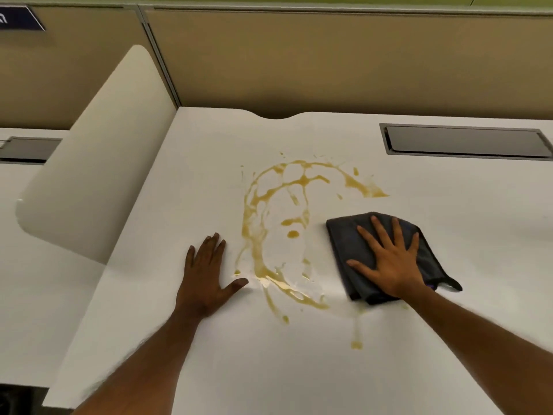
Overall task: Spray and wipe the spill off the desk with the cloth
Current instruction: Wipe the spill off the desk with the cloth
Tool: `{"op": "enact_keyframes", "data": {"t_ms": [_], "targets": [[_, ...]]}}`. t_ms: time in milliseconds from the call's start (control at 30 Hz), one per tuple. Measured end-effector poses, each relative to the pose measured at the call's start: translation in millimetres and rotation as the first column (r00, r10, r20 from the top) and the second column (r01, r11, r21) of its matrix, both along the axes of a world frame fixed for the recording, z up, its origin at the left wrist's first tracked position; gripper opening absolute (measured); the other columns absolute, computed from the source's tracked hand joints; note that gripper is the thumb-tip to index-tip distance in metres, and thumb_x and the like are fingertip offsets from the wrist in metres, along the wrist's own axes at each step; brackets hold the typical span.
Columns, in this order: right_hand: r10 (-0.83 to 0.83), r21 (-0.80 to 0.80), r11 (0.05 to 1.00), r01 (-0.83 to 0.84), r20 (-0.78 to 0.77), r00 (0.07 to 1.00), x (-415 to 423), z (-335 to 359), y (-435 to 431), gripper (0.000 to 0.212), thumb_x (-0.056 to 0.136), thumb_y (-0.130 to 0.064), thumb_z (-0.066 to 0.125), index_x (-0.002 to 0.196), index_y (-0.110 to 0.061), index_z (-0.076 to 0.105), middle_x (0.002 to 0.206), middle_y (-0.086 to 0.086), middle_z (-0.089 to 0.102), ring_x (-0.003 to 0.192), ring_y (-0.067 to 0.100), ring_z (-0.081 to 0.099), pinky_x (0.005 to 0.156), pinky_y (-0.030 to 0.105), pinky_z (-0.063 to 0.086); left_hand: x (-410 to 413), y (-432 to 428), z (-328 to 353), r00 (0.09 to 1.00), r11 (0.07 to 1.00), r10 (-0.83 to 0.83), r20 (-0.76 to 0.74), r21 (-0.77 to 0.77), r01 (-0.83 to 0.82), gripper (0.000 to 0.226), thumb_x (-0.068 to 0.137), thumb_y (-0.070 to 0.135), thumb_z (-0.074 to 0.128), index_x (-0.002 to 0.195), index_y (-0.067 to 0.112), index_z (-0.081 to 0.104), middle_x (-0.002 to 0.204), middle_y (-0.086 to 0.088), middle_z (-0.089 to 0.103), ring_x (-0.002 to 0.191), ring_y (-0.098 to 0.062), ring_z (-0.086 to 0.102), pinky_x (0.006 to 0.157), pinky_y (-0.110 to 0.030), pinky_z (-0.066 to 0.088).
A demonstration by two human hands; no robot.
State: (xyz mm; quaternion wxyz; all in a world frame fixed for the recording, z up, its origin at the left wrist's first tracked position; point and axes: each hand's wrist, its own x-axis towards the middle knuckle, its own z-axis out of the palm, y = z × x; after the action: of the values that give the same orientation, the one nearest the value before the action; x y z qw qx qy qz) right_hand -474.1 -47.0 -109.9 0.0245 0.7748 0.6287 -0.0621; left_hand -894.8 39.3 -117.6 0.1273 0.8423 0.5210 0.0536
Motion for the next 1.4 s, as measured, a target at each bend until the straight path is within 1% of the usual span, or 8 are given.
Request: {"op": "enact_keyframes", "data": {"t_ms": [200,333,467,733,867,1000,1267,1400], "targets": [[-0.164,-0.059,0.985,0.162,-0.026,0.986,-46.2,-0.3,80.3,0.103,0.068,-0.097,0.003,0.153,-0.039,-0.002,0.165,0.003,-0.011,0.146,0.040,-0.021,0.105,0.076,-0.014,-4.5,2.9,-3.6,0.991,1.000,0.016,0.135,0.016,-0.019,0.079,0.092,0.062,0.025,0.152,0.010,0.029,0.163,-0.005,0.019,0.152,-0.017,0.011,0.124,-0.044,0.002],[0.080,-0.060,0.995,-0.081,-0.015,0.997,-80.8,-6.3,53.2,0.099,0.072,-0.095,0.010,0.153,-0.041,-0.003,0.165,0.001,-0.012,0.147,0.037,-0.022,0.107,0.074,-0.015,-8.7,-0.3,-3.7,0.988,1.000,0.008,0.157,0.013,-0.010,0.068,0.091,0.040,0.024,0.150,0.008,0.033,0.162,-0.008,0.022,0.151,-0.023,0.018,0.124,-0.048,0.007],[0.219,0.008,0.976,-0.219,0.007,0.976,-46.8,-11.0,-9.8,0.090,0.077,-0.091,0.024,0.152,-0.047,0.004,0.165,-0.008,-0.005,0.150,0.029,-0.015,0.108,0.077,0.005,-6.9,-0.4,-0.1,0.989,1.000,0.017,0.149,0.015,-0.019,0.068,0.088,0.033,0.020,0.150,0.009,0.033,0.161,-0.008,0.024,0.150,-0.024,0.019,0.123,-0.048,0.008],[-0.148,-0.059,0.987,0.148,-0.001,0.989,-27.6,0.5,67.3,0.101,0.065,-0.099,0.005,0.151,-0.046,-0.005,0.164,-0.002,-0.012,0.147,0.036,-0.022,0.107,0.074,-0.012,-11.0,40.3,-1.1,0.992,0.995,0.099,-0.074,-0.007,-0.100,0.069,0.089,0.049,0.009,0.155,0.034,0.017,0.166,0.000,0.005,0.153,-0.025,0.005,0.118,-0.060,0.004],[0.048,-0.074,0.996,-0.046,0.018,0.999,-67.1,-3.2,76.2,0.102,0.066,-0.099,0.008,0.151,-0.045,-0.009,0.163,0.000,-0.017,0.146,0.037,-0.025,0.105,0.072,-0.018,-17.2,69.4,-7.1,0.986,0.998,0.037,-0.163,-0.034,-0.043,0.070,0.087,0.066,0.007,0.154,0.043,0.004,0.166,0.004,-0.006,0.152,-0.029,-0.006,0.113,-0.070,0.000],[0.284,0.004,0.959,-0.284,0.008,0.959,-48.8,-9.8,28.2,0.098,0.070,-0.097,0.025,0.152,-0.048,0.000,0.165,-0.006,-0.006,0.149,0.031,-0.018,0.108,0.077,0.000,-14.1,73.2,-7.2,0.983,0.999,0.044,-0.180,0.003,-0.044,0.070,0.089,0.068,0.012,0.154,0.043,0.008,0.167,0.002,0.001,0.152,-0.032,-0.002,0.111,-0.074,0.003],[-0.098,-0.074,0.992,0.098,0.004,0.995,-39.1,5.5,93.5,0.112,0.058,-0.103,0.013,0.151,-0.046,-0.007,0.164,0.001,-0.015,0.145,0.040,-0.024,0.107,0.075,-0.013,-14.6,76.0,-7.1,0.992,0.996,0.066,-0.103,0.061,-0.060,0.070,0.088,0.067,0.019,0.153,0.041,0.020,0.166,0.001,0.011,0.152,-0.031,0.004,0.112,-0.072,0.005],[0.126,-0.050,0.991,-0.126,0.010,0.992,-101.4,-3.0,89.6,0.105,0.061,-0.102,0.015,0.150,-0.050,-0.006,0.164,0.008,-0.013,0.144,0.045,-0.024,0.103,0.077,-0.016,-12.5,71.9,-6.7,0.995,0.997,0.062,-0.081,0.052,-0.058,0.072,0.087,0.068,0.018,0.153,0.040,0.020,0.166,0.002,0.010,0.152,-0.030,0.002,0.112,-0.070,0.003]]}}
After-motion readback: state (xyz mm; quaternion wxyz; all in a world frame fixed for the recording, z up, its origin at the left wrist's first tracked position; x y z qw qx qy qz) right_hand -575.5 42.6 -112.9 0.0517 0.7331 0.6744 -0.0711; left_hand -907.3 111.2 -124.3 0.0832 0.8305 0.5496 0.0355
